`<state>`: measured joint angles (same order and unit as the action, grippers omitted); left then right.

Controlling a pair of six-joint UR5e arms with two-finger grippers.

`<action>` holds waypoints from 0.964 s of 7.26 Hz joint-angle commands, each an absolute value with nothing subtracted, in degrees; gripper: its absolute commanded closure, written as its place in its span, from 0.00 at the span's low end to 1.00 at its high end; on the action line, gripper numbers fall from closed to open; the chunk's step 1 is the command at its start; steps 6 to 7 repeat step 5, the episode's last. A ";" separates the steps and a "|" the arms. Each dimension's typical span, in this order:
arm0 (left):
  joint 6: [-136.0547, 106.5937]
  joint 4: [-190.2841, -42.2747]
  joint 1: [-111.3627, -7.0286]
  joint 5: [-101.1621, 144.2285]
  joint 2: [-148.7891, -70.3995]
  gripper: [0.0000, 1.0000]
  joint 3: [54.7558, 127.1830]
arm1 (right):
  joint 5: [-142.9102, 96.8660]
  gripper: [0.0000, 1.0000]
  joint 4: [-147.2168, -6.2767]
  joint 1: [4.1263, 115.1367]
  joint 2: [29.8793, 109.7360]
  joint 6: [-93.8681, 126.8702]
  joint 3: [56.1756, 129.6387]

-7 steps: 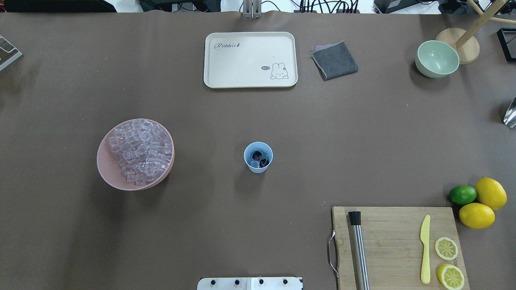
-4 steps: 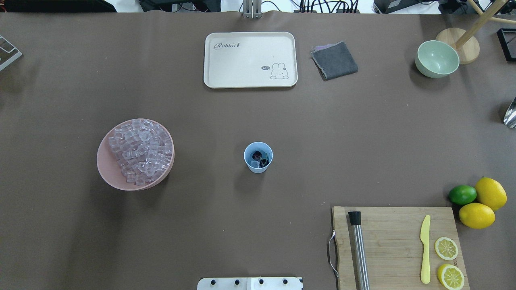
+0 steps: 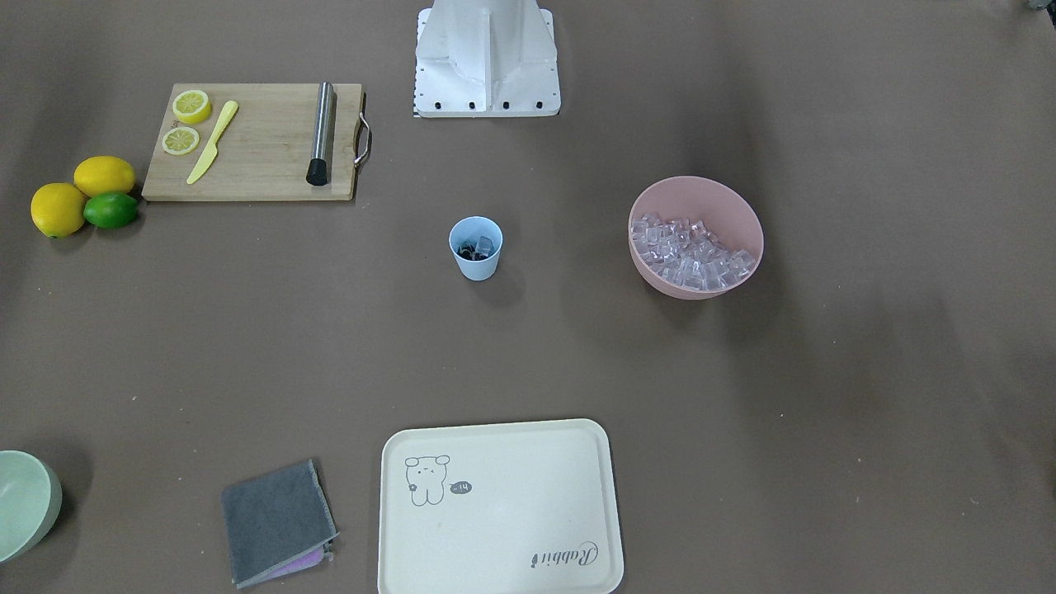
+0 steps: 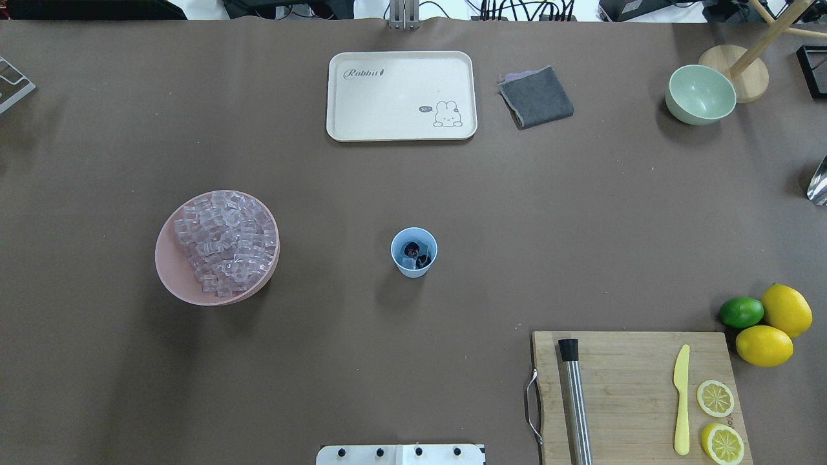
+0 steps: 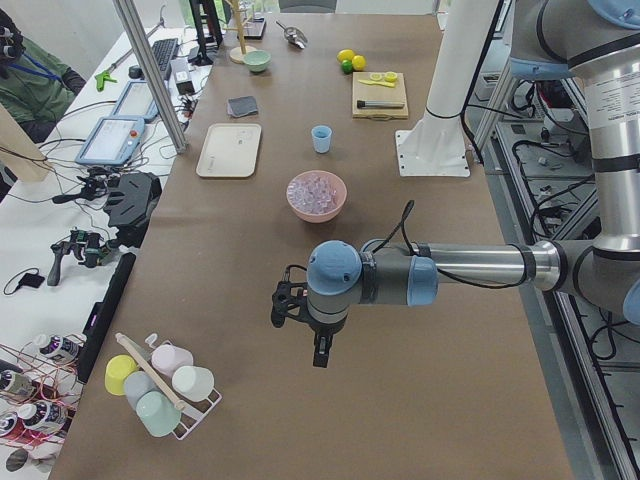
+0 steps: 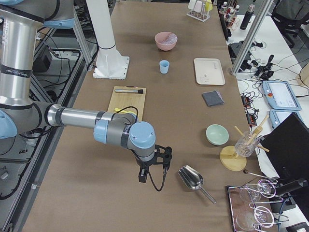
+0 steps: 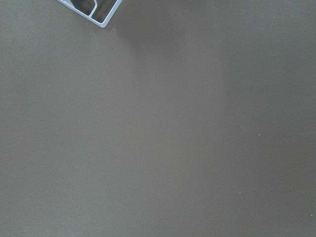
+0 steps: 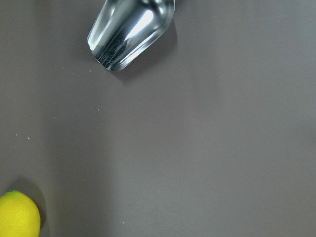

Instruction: Put ice and cherries in cup

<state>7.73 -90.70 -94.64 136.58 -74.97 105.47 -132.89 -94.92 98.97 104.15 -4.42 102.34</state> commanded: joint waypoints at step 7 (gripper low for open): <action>7.73 -90.70 -94.57 136.58 -74.97 0.01 105.56 | -132.89 0.00 -94.92 98.96 104.06 -4.39 102.92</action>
